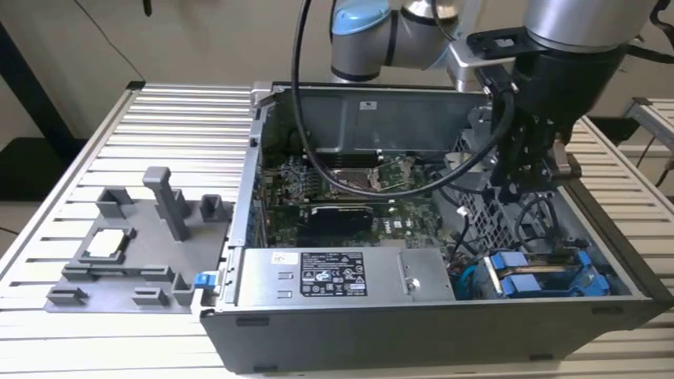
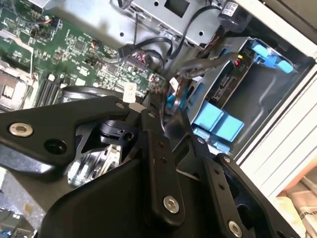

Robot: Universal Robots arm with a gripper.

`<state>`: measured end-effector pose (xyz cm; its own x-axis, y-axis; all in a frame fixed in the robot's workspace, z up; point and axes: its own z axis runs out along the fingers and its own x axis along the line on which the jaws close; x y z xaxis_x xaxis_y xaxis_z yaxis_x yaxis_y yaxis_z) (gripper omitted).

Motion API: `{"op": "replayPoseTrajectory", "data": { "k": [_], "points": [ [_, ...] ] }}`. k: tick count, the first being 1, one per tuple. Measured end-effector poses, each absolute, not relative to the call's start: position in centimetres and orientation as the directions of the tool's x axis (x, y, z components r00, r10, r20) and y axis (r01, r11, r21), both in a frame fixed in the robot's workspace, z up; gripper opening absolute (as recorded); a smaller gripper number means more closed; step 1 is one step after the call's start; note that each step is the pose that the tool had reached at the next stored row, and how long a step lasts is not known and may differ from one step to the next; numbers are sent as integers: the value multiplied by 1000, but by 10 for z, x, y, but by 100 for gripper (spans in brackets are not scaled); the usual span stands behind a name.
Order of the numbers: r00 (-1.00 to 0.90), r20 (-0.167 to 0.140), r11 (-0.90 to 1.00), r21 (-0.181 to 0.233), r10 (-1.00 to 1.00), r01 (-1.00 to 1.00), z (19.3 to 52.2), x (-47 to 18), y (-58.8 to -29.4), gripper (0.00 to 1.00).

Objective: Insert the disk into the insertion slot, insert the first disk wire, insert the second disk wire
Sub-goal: 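Insert the second disk wire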

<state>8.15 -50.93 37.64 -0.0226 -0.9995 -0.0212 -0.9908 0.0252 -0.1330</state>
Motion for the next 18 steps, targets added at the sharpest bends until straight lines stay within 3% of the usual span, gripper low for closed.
{"op": "replayPoseTrajectory", "data": {
  "k": [18],
  "points": [
    [43,79,-53,-134,-996,-990,370,66,-486,33]
  ]
}}
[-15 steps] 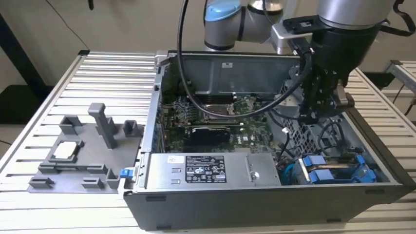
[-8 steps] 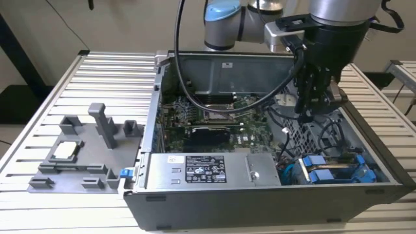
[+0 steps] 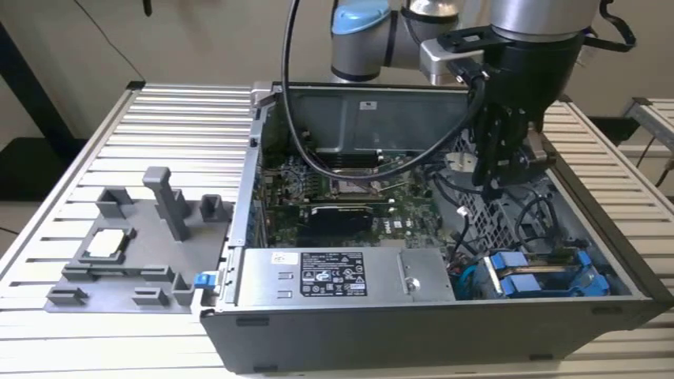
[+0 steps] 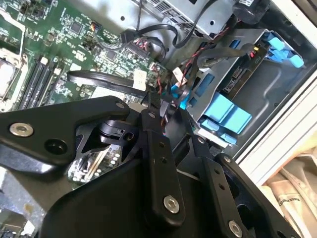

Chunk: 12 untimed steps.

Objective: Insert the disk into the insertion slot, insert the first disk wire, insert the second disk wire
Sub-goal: 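Insert the second disk wire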

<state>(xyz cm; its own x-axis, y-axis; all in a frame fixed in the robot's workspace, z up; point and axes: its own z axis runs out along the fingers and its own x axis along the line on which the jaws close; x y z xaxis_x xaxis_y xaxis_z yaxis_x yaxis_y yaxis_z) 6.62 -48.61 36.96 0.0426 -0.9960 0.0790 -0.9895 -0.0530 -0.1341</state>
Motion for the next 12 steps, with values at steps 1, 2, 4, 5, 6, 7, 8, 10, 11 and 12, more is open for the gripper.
{"op": "replayPoseTrajectory", "data": {
  "k": [1,2,4,5,6,7,8,10,11,12],
  "points": [
    [45,82,-56,-137,-996,-989,369,65,-486,33],
    [45,83,-57,-140,-995,-989,368,64,-486,33],
    [45,88,-58,-144,-995,-988,366,62,-485,33],
    [45,90,-58,-146,-995,-988,365,61,-485,33],
    [45,91,-58,-147,-995,-987,364,61,-485,33],
    [45,92,-58,-148,-995,-987,364,61,-485,33],
    [45,93,-58,-148,-995,-987,364,61,-485,33],
    [45,113,-61,-148,-993,-987,364,61,-484,33],
    [45,122,-63,-149,-991,-987,364,61,-484,33],
    [45,126,-63,-149,-991,-987,364,61,-484,33]
  ]
}}
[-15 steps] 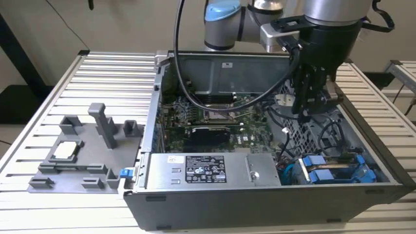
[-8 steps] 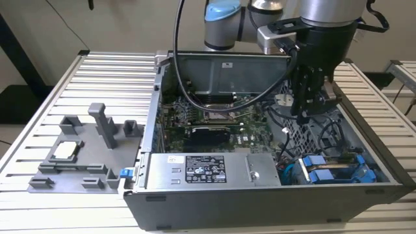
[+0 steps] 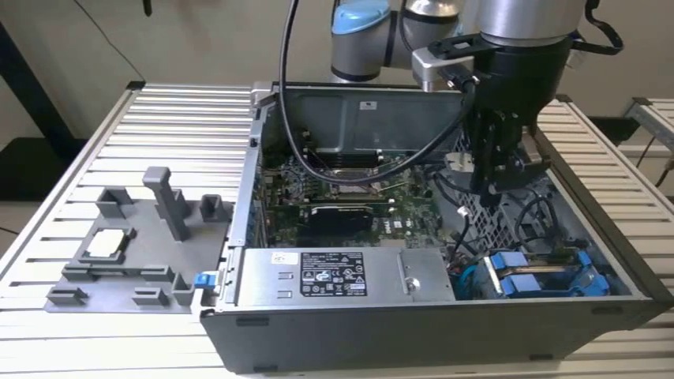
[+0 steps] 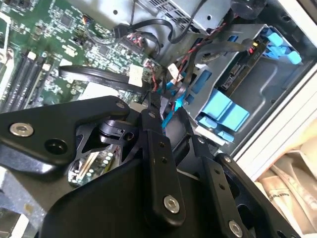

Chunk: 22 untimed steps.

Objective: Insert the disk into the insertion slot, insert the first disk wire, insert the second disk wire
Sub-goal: 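Insert the second disk wire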

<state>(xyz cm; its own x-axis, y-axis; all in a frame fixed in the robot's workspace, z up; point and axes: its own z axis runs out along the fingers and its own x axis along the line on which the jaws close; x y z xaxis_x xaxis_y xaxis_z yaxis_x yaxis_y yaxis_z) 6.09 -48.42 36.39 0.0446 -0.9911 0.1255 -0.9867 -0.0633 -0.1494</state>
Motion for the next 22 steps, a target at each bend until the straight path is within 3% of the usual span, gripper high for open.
{"op": "replayPoseTrajectory", "data": {
  "k": [10,12,13,17,19,22],
  "points": [
    [44,122,-63,-153,-992,-986,364,60,-484,33],
    [44,122,-63,-154,-992,-986,364,60,-484,31],
    [44,122,-63,-154,-992,-986,364,60,-484,24],
    [44,120,-62,-154,-992,-986,364,60,-484,24],
    [44,120,-62,-154,-992,-986,364,60,-484,16],
    [44,120,-62,-154,-992,-986,364,60,-484,16]
  ]
}}
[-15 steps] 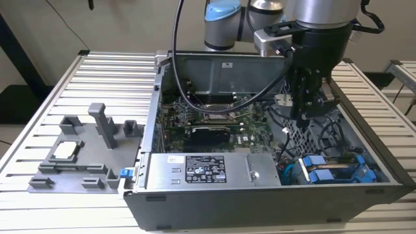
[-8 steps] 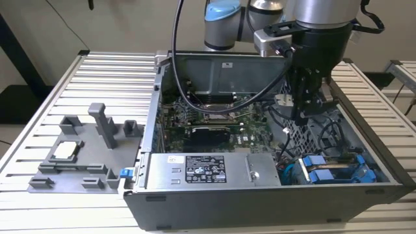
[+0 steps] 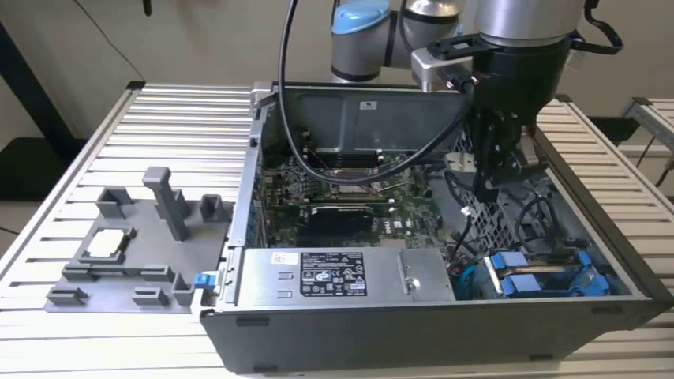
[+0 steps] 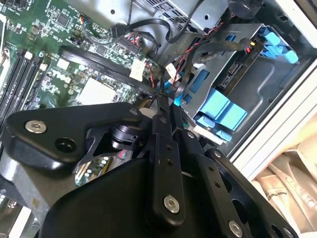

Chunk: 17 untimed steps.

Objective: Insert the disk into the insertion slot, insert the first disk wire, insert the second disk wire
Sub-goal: 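Insert the second disk wire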

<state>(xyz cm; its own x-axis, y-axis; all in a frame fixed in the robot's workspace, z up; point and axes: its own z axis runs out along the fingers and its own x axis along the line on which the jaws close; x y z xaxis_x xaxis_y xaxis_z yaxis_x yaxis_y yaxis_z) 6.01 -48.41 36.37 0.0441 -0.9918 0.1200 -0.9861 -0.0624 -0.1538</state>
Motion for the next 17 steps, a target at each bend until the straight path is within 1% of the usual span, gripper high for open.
{"op": "replayPoseTrajectory", "data": {
  "k": [7,17],
  "points": [
    [44,119,-62,-151,-992,-987,364,62,-486,16],
    [48,116,-62,-119,-992,-991,364,81,-502,16]
  ]
}}
